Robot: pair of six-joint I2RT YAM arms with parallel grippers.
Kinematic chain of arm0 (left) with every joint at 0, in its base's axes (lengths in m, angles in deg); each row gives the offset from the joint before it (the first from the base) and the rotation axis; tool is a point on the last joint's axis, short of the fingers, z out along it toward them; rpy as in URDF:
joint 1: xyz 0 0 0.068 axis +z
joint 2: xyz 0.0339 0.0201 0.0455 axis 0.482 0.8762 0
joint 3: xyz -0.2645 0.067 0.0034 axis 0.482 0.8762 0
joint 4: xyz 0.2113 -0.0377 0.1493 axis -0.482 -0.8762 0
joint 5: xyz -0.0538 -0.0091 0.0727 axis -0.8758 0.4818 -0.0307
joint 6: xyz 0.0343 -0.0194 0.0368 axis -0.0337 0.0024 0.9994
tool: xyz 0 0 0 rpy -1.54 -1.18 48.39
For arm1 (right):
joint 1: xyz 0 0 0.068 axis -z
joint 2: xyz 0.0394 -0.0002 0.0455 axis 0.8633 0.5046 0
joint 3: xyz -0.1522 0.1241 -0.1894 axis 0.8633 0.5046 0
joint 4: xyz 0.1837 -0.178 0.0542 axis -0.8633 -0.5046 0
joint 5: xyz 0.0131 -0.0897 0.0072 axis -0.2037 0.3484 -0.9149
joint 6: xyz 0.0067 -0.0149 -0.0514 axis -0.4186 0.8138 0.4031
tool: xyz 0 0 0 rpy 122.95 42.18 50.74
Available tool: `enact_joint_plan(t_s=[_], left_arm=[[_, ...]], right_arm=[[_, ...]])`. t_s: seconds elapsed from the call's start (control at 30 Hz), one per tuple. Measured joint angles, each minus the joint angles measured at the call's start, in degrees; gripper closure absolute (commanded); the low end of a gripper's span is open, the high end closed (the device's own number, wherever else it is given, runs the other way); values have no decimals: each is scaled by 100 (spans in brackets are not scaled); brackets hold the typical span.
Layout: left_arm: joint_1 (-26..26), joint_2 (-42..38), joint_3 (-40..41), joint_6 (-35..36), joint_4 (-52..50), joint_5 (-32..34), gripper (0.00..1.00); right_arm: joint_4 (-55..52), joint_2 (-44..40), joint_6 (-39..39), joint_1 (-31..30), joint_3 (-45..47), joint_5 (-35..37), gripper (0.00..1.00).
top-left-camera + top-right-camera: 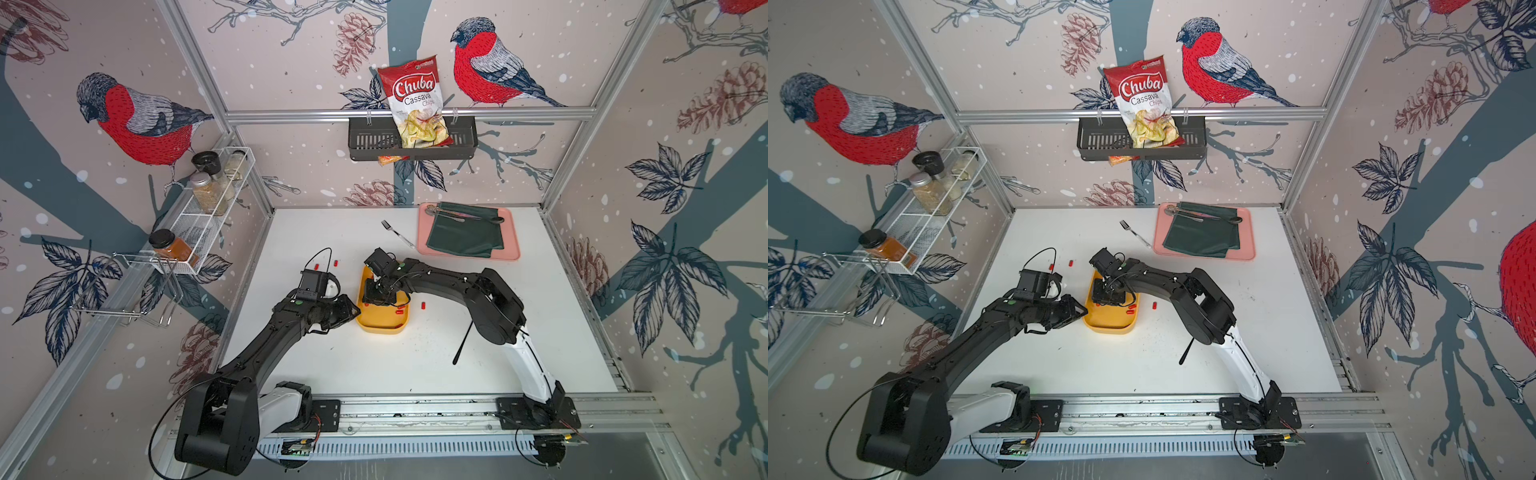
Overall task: Take the screw protection sleeves out of the storage box
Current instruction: Pick up the screw protection sleeve from the storage box.
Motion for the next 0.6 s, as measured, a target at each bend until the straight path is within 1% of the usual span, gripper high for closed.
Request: enact_joint_plan(t_s=[0.1, 0.43, 0.6], left_arm=[[0, 20, 11, 2, 2, 0, 68], [0, 59, 33, 2, 15, -2, 69], [0, 94, 35, 4, 28, -4, 69]], right_arm=[[122, 11, 0, -4, 50, -46, 68], [378, 24, -2, 4, 212, -192, 90], [426, 0, -7, 2, 234, -214, 92]])
